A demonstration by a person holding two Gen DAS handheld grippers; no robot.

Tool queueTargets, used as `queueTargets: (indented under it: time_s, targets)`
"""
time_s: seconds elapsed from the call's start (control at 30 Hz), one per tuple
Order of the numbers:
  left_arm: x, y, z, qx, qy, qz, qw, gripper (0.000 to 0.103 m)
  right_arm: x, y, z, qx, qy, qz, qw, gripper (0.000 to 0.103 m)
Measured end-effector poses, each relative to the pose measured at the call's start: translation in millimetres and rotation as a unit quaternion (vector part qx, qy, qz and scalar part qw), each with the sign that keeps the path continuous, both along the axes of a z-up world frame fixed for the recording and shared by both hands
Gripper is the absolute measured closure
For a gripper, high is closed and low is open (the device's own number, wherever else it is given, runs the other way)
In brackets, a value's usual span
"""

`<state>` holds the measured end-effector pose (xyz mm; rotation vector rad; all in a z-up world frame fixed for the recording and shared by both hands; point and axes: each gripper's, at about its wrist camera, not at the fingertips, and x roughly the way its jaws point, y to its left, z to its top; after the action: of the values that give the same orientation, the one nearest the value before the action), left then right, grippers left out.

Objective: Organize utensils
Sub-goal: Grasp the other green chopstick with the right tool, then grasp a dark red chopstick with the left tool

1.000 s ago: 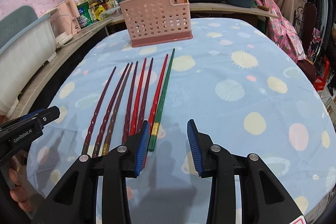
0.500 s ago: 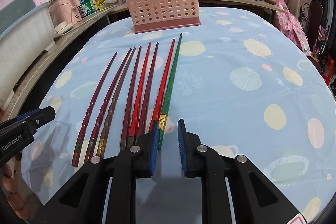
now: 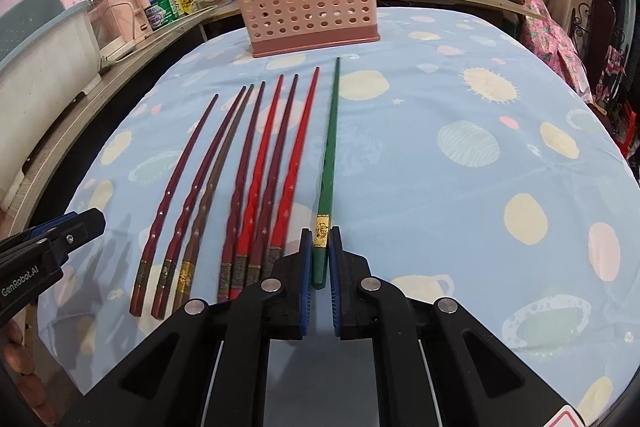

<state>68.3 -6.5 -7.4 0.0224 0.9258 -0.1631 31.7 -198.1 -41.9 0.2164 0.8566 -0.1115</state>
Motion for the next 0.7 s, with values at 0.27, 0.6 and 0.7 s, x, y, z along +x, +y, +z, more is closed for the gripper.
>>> queueTargets:
  time_s: [0.27, 0.6, 0.7]
  targets:
    - [-5.6, -6.2, -5.8, -0.013, 0.016, -0.015, 0.9997, 0.067, -22.8, -18.0, -0.2, 0.008, 0.001, -0.016, 1.0, 0.096]
    - [-13.4, -16.8, -11.5, -0.02, 0.029, -0.034, 0.9988, 0.058, -42.3, -19.5, 0.0, 0.014, 0.002, -0.013, 1.0, 0.096]
    - [-14.7, -19.0, -15.0, -0.02, 0.035, -0.037, 0.9985, 0.058, -43.3, -20.3, 0.2, 0.017, 0.002, -0.014, 1.0, 0.096]
